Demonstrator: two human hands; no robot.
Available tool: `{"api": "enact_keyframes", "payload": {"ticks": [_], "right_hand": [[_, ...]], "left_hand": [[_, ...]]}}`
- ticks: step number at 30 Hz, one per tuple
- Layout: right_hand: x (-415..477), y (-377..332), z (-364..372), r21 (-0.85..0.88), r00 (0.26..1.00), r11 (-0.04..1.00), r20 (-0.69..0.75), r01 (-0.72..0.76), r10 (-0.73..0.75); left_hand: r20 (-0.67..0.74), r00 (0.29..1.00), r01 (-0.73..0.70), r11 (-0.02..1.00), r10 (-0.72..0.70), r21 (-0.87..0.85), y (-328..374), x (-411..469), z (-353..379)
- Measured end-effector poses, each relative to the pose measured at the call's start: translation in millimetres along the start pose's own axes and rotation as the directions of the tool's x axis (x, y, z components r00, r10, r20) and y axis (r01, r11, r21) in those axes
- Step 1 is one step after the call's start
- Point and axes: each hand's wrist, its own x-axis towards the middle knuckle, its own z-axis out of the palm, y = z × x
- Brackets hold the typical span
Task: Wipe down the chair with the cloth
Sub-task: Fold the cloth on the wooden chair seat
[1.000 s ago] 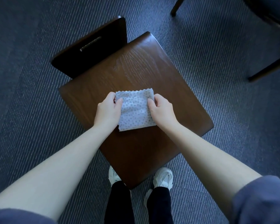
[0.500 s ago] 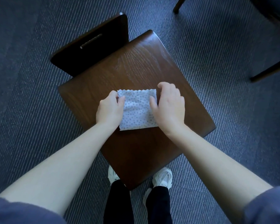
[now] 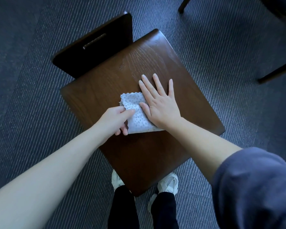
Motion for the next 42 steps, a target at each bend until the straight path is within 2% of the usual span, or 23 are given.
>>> {"api": "enact_keyframes", "payload": {"ticks": [2, 5, 10, 13, 16, 18, 20, 22, 23, 24, 27, 29, 31, 33, 37, 42], "right_hand": [[-0.8, 1.1, 0.3, 0.0, 1.0, 1.0, -0.01, -0.005, 0.005], [-0.2, 1.0, 2.1, 0.006, 1.0, 1.0, -0.024, -0.008, 0.009], [0.1, -1.4, 2.6, 0.014, 1.0, 1.0, -0.027, -0.014, 0.014], [-0.1, -1.4, 1.9, 0.011, 1.0, 1.0, -0.018, -0.014, 0.014], [0.6, -1.2, 2.2, 0.008, 1.0, 1.0, -0.005, -0.016, 0.016], [-0.2, -1.6, 1.9, 0.023, 1.0, 1.0, 0.006, -0.016, 0.016], [-2.0, -3.0, -0.7, 0.055, 1.0, 0.998, 0.017, -0.014, 0.013], [-4.3, -3.4, -6.5, 0.145, 1.0, 0.989, 0.0, -0.025, 0.025], [-6.1, -2.7, -10.6, 0.214, 0.999, 0.976, -0.021, -0.044, 0.05], [-8.3, -0.6, -14.6, 0.29, 0.995, 0.954, -0.047, -0.071, 0.089], [-24.1, 14.6, -24.2, 0.502, 0.968, 0.853, -0.113, -0.14, 0.225], [-41.5, 30.0, -25.2, 0.575, 0.956, 0.807, -0.137, -0.136, 0.259], [-59.8, 43.1, -21.1, 0.59, 0.97, 0.801, -0.121, -0.101, 0.211], [-75.8, 49.5, -17.5, 0.649, 0.987, 0.757, -0.063, -0.072, 0.148], [-87.9, 45.2, -21.2, 0.849, 0.969, 0.471, 0.232, -0.242, 0.08], [-84.0, 39.9, -25.6, 0.888, 0.936, 0.334, 0.349, -0.316, -0.039]], "left_hand": [[0.094, 0.995, -0.032, 0.998, 0.028, 0.045, -5.4, -5.1, 0.8], [0.197, 0.98, -0.01, 1.0, 0.006, 0.02, -13.0, -8.6, 3.8], [0.013, 0.991, -0.133, 0.961, 0.133, 0.241, -32.7, -8.1, 10.6], [-0.112, 0.964, -0.176, 0.891, 0.243, 0.419, -46.0, -12.9, 8.1], [-0.199, 0.93, -0.157, 0.822, 0.31, 0.548, -50.2, -24.5, 2.9], [-0.265, 0.866, -0.182, 0.76, 0.425, 0.624, -50.5, -30.6, 2.5], [-0.299, 0.749, -0.256, 0.675, 0.591, 0.692, -47.9, -32.1, 5.9], [-0.268, 0.654, -0.286, 0.56, 0.707, 0.777, -41.5, -24.4, 14.2], [-0.238, 0.634, -0.275, 0.502, 0.736, 0.82, -36.4, -18.1, 19.9], [-0.199, 0.633, -0.25, 0.441, 0.748, 0.862, -29.8, -11.0, 26.3], [-0.094, 0.699, -0.162, 0.285, 0.709, 0.945, -24.1, 12.7, 44.5], [-0.091, 0.742, -0.121, 0.266, 0.665, 0.956, -33.2, 24.5, 51.1], [-0.117, 0.742, -0.1, 0.282, 0.66, 0.954, -40.4, 29.7, 52.8], [-0.124, 0.731, -0.09, 0.275, 0.671, 0.957, -41.7, 30.9, 53.5], [-0.104, 0.724, -0.126, 0.28, 0.682, 0.952, -40.0, 31.7, 53.4], [-0.083, 0.725, -0.152, 0.276, 0.684, 0.949, -39.6, 31.9, 50.4]]}}
